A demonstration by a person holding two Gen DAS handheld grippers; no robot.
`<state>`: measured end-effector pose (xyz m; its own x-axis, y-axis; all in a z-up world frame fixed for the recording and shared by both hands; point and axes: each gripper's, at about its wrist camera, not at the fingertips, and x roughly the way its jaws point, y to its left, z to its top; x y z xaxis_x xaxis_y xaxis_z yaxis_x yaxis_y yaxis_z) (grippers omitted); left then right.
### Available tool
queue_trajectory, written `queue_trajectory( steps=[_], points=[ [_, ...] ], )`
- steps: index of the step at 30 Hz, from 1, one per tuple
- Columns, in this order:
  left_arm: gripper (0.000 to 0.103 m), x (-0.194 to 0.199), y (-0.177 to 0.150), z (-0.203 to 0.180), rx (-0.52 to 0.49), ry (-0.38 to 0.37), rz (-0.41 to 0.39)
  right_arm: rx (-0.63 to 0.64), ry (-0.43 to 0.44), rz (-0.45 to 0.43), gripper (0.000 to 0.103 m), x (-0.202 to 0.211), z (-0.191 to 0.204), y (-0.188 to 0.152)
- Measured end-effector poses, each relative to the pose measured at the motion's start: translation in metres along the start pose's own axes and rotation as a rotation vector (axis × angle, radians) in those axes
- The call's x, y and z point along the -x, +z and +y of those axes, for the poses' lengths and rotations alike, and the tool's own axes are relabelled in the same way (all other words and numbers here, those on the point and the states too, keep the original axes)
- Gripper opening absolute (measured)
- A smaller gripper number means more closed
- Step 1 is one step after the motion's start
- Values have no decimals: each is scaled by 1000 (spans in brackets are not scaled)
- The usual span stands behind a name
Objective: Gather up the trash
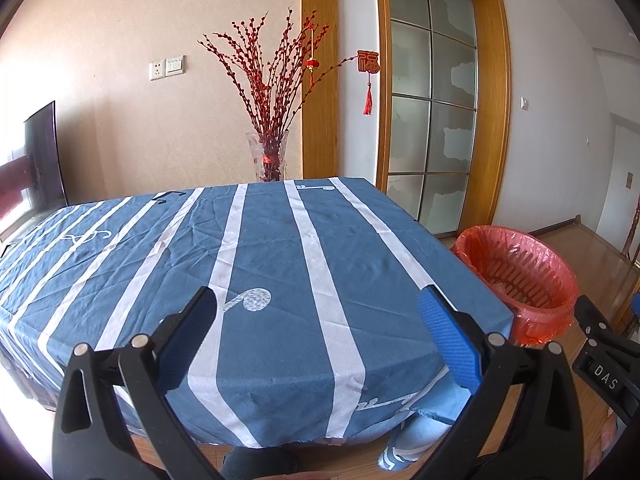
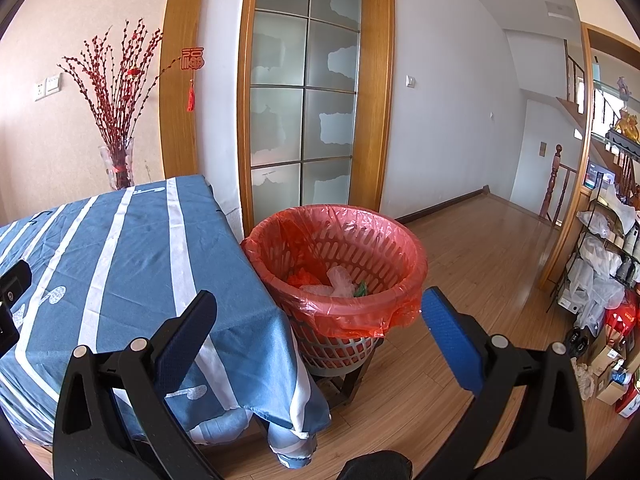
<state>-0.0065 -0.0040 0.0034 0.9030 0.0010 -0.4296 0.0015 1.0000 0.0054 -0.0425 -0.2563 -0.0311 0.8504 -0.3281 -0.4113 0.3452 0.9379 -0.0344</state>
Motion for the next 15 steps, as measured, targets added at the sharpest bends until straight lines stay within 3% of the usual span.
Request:
queue_trajectory(
  steps=[15],
  points=[
    [99, 0, -2, 0, -2, -2, 5, -2, -2, 4, 101, 0, 1, -1]
  ],
)
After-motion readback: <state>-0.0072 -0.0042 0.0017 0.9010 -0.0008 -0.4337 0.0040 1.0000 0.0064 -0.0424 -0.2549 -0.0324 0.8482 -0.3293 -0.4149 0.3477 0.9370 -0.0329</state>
